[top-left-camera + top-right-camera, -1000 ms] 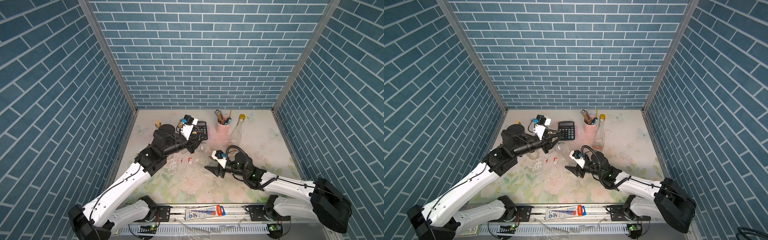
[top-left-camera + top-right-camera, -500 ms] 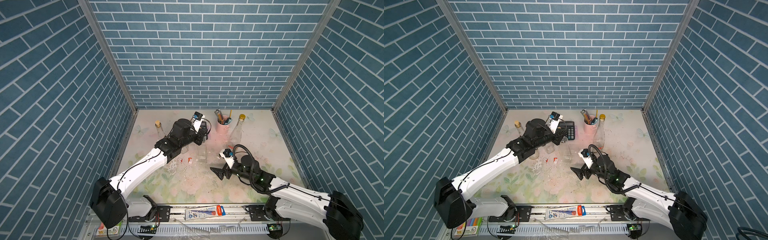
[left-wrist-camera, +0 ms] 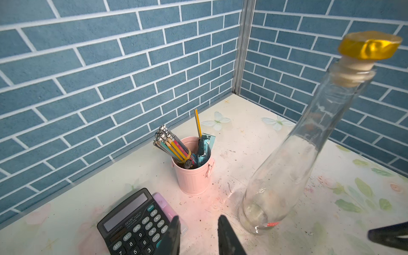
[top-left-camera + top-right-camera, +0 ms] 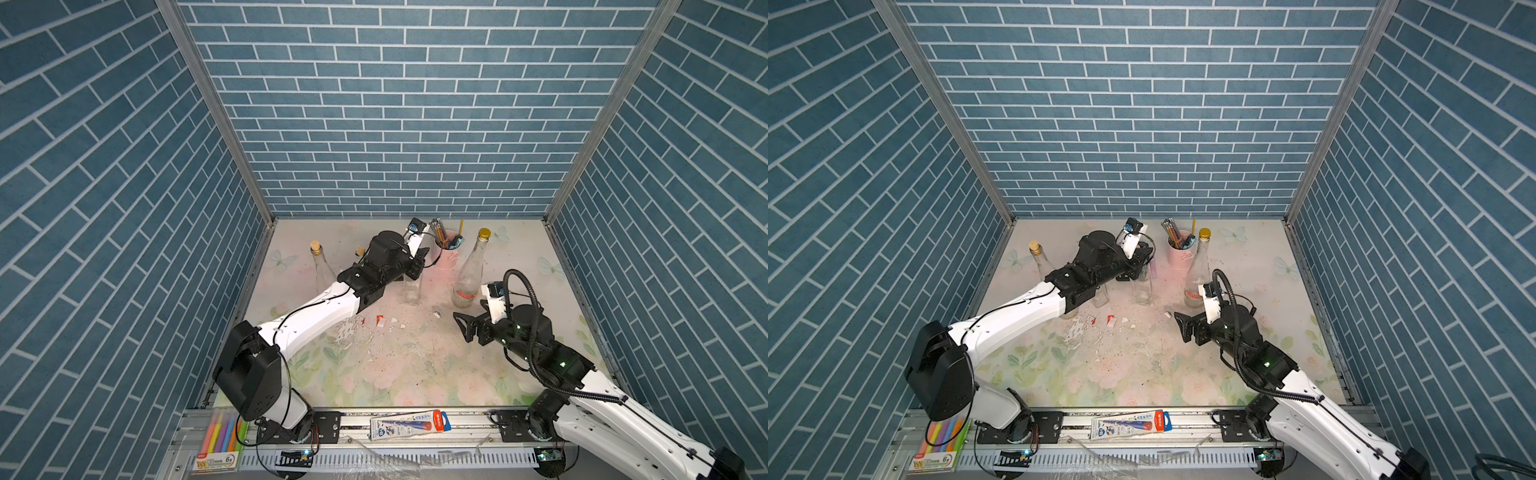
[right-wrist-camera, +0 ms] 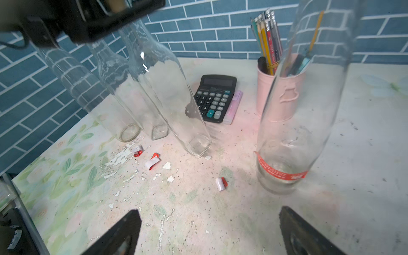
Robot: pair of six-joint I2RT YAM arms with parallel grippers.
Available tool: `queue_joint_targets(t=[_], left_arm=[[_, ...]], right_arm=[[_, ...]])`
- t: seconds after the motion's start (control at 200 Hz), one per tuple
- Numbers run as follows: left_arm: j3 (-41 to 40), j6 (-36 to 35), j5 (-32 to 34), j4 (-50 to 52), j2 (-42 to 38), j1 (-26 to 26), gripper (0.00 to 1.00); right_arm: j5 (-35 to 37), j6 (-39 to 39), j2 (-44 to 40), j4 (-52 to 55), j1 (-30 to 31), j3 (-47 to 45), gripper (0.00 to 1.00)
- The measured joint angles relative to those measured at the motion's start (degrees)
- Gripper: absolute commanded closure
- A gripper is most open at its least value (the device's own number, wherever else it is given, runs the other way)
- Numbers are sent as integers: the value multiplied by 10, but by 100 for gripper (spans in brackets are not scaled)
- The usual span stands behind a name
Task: Remove the label from the bottle
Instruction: Place the bottle at the center of the board.
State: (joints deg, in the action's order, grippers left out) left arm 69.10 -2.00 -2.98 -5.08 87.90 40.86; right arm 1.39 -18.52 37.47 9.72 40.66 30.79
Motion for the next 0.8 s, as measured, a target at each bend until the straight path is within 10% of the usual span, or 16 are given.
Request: queue_joint_targets(t=[0.11, 0.315, 0.66, 0.8], left_arm=[[-1, -6, -2, -8, 6, 1, 99], [-1, -12, -13, -24, 12, 4, 52], [-2, -14, -24, -52, 12, 5, 1], [-2, -16, -33, -47, 7, 6, 0]], right_arm=[[7, 6, -3, 37, -24, 45, 1], [-18, 18, 55, 64, -99, 125, 1], [-69, 74, 201, 52, -148, 224, 11], [-80, 93, 240, 25, -155, 240, 14]])
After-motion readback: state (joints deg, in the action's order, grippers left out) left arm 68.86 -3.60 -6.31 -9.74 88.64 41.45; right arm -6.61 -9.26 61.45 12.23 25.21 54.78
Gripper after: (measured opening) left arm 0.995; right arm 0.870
